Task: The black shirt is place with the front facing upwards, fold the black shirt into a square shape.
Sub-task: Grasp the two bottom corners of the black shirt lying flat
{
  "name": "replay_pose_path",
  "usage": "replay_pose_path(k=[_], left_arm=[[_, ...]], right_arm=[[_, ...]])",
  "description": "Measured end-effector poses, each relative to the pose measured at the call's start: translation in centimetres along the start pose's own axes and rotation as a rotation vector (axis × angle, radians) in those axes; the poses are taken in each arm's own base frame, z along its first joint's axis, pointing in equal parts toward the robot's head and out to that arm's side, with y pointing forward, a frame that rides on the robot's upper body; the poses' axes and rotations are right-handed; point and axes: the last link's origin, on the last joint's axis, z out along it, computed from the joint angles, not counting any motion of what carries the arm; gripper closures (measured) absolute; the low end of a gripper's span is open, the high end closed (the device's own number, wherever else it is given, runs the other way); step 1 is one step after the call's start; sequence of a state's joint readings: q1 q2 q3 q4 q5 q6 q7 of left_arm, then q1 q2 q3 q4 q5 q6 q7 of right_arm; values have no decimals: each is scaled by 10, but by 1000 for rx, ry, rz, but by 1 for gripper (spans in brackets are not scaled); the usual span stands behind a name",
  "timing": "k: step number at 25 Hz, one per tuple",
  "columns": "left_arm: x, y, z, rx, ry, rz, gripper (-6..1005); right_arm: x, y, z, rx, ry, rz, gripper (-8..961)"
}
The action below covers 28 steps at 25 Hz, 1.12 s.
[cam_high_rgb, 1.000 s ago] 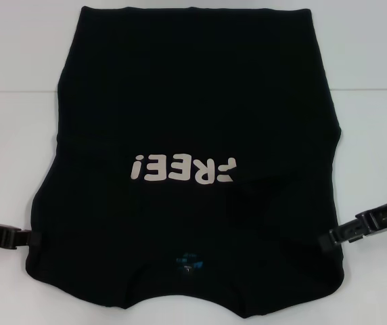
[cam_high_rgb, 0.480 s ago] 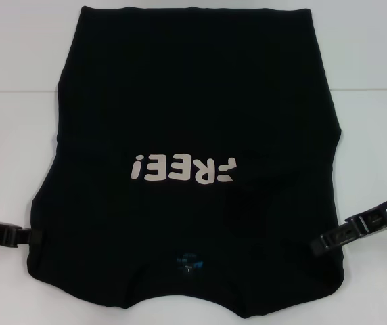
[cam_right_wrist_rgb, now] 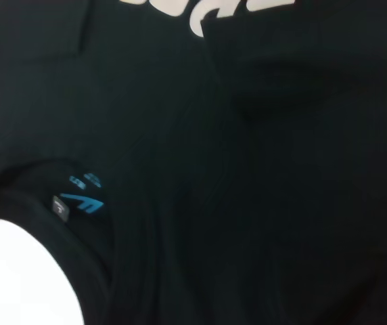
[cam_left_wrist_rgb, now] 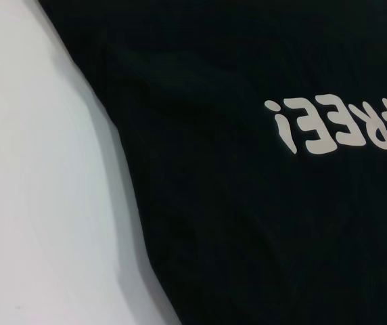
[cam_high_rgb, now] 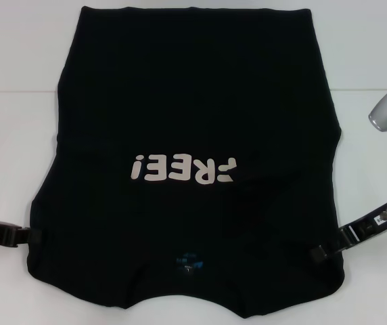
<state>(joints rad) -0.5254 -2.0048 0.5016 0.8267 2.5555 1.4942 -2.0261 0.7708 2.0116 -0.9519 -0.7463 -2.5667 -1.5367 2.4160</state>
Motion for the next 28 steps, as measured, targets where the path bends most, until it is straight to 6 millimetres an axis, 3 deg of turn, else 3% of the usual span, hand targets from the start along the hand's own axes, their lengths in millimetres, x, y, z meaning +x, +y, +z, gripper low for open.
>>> replay_pose_path(k=[8,13,19,28], left_arm=[[1,0,-1,1,2,3,972],[2,0,-1,1,4,5,970],[4,0,-2,-11,25,-5,968],[-5,3,-23,-117,118,-104,964]], right_arm=[[-3,0,0,25,-3,-2,491],[-3,1,2,23,-1,-1,727],[7,-2,4,9,-20,22,891],[49,-15,-7,-26,-137,110,892]])
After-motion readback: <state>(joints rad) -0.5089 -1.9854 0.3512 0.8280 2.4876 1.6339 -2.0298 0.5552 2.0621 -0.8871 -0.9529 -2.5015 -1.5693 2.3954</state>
